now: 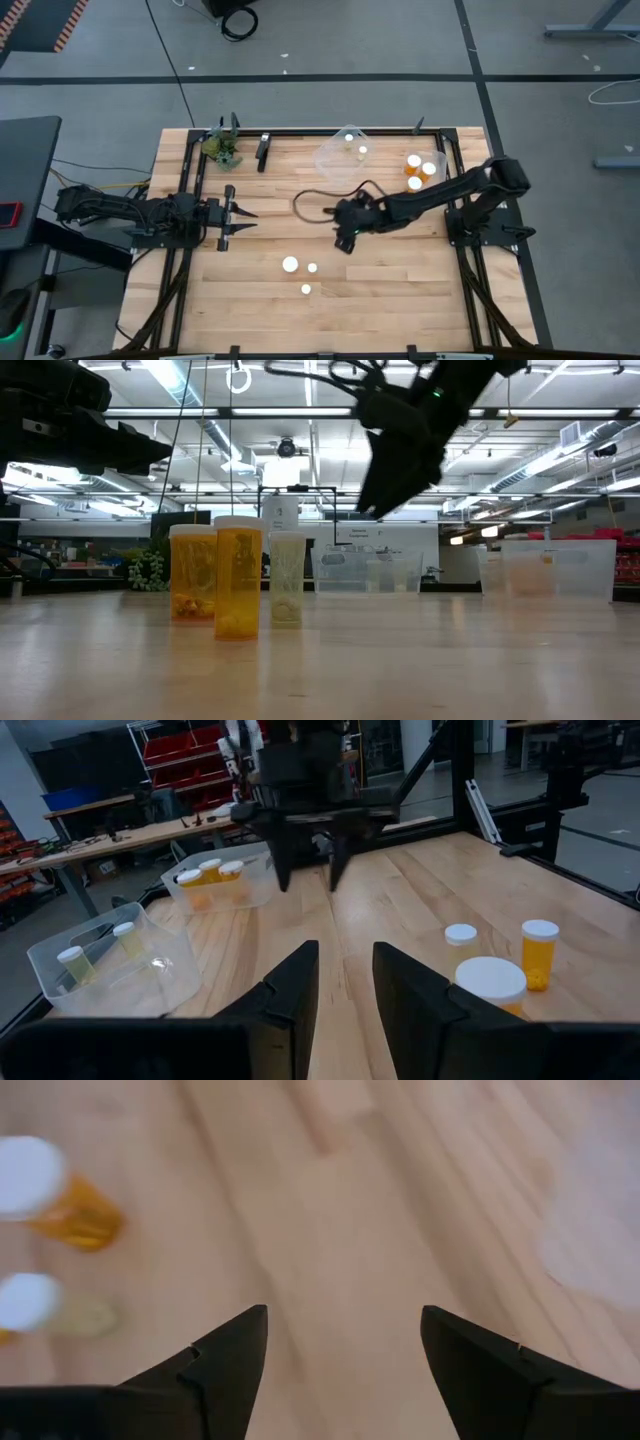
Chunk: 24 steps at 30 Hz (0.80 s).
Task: Pick and place medicine bottles into bin by pill shape (circle, oval)
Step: Put the small yellow pill bottle into the left transparent bin
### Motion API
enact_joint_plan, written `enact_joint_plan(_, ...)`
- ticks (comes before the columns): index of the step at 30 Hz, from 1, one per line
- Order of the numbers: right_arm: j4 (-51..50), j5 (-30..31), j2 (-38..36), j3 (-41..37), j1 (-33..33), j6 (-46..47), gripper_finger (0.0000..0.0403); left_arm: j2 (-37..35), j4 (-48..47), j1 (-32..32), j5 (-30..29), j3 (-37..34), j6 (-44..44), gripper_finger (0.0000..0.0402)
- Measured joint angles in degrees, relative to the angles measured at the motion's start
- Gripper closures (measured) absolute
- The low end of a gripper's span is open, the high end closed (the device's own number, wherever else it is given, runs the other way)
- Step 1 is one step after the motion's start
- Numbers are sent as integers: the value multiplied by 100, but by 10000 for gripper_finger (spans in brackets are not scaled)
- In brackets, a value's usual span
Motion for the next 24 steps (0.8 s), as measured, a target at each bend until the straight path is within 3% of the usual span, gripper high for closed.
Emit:
enact_joint_plan(9,-448,-639,1302,1600,291,-716,132,-2,0,0,1,2,0,294)
enact_joint_plan(24,-1207,-907,2574,3572,834,-1394,132,0,-2,1,2,0,0,294)
